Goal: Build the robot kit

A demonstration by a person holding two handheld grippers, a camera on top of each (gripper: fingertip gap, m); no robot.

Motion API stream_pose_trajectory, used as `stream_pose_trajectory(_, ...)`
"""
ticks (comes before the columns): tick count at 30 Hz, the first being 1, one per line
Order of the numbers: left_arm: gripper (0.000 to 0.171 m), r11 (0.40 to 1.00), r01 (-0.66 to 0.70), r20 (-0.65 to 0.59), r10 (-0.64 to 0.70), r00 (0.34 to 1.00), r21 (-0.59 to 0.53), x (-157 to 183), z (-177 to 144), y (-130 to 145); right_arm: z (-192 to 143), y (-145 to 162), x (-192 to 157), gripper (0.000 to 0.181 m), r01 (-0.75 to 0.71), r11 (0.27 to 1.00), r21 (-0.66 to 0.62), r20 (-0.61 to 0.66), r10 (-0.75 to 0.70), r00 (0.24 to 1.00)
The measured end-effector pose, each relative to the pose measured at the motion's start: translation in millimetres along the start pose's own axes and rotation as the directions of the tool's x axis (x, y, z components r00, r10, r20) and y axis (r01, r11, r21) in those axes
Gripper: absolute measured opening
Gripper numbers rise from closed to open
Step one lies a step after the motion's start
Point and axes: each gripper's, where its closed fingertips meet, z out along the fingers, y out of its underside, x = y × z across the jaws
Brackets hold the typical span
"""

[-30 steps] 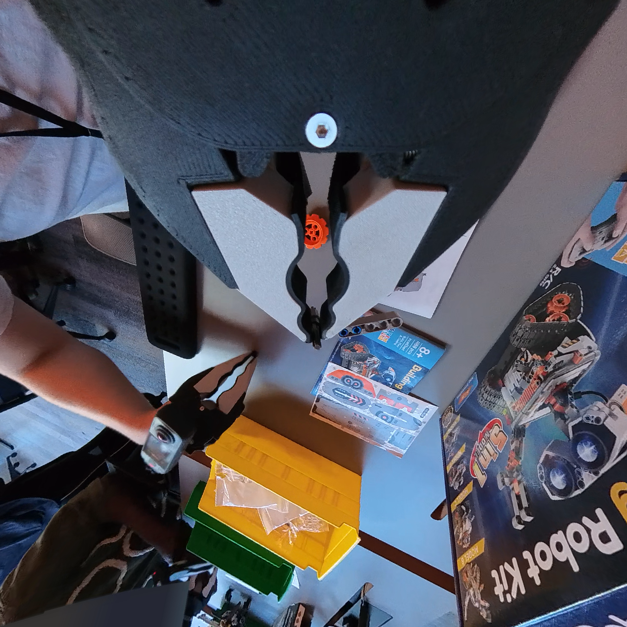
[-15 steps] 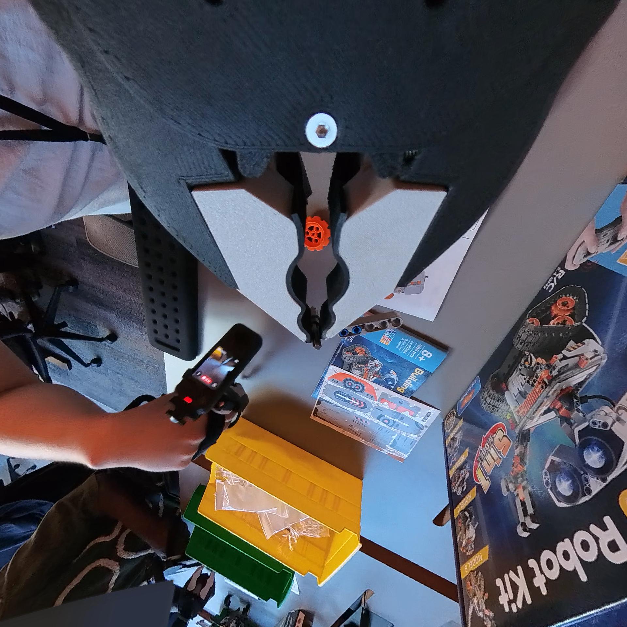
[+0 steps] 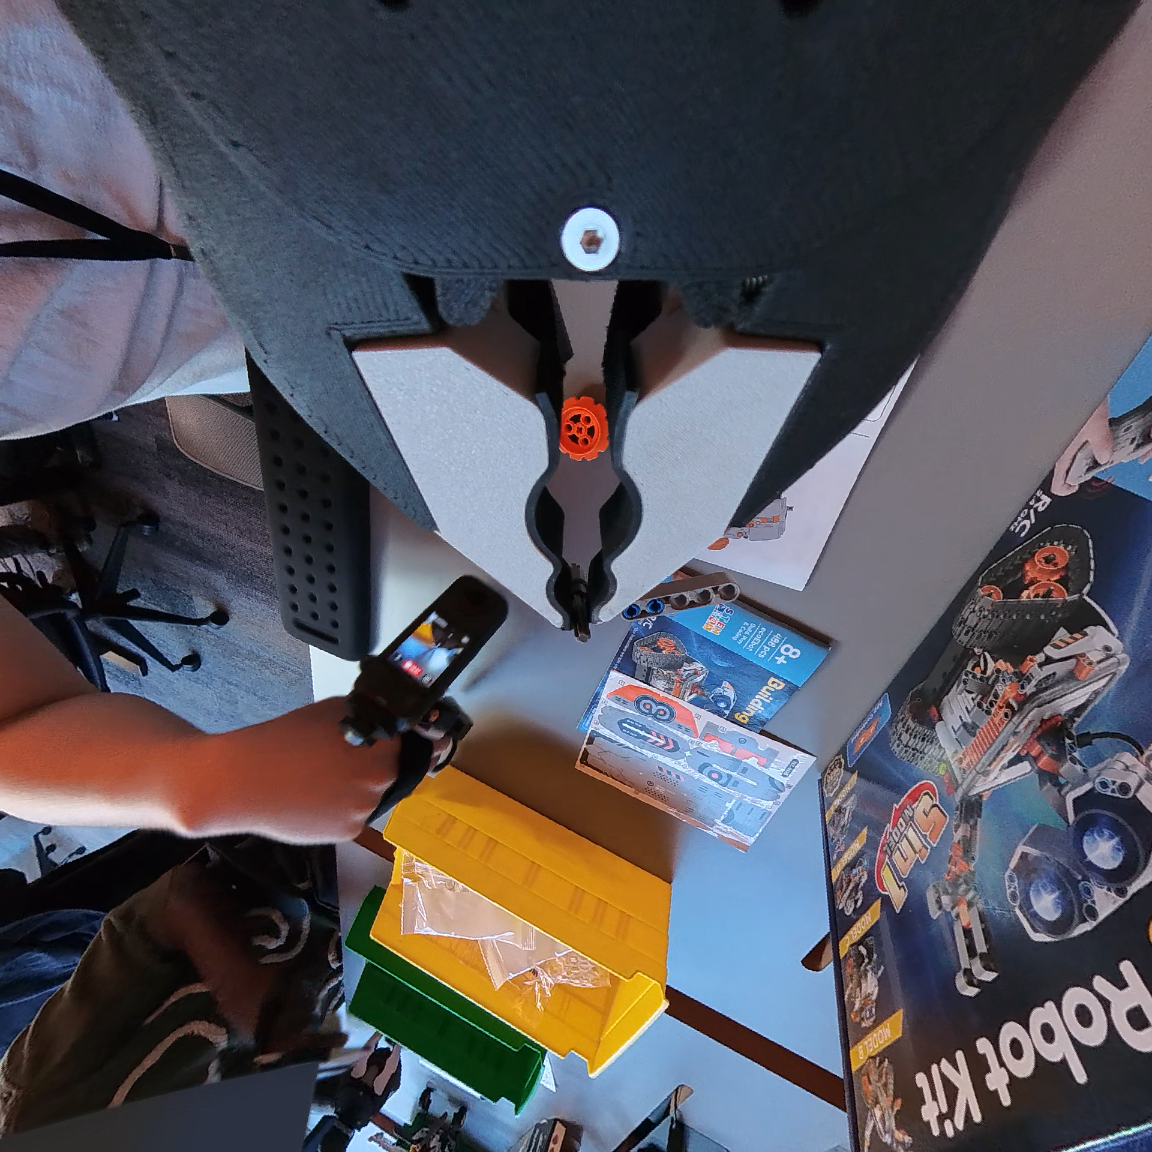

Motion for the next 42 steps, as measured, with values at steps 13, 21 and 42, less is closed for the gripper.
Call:
stream_pose_trajectory(13,0.001,1.000,-0.001,-0.018,0.001,1.000,0.015,1.7,0.9,-2.5,-3.8,9.3,-7.6,0.020,-0.256,0.524,0.812,0.115,0.287,0.951)
stream_pose_trajectory(21,0.001,1.000,-0.013,-0.010,0.013,1.000,-0.013,5.0,6.9,0.9,0.8,-2.5,1.6,0.019,-0.318,0.352,0.880,0.225,0.281,0.933)
stream_pose_trajectory(42,0.001,0.972,-0.235,0.020,0.235,0.972,-0.005,23.0,36.2,-8.8,-152.6,15.2,27.5,0.005,-0.053,-0.162,0.985,0.096,0.271,0.958)
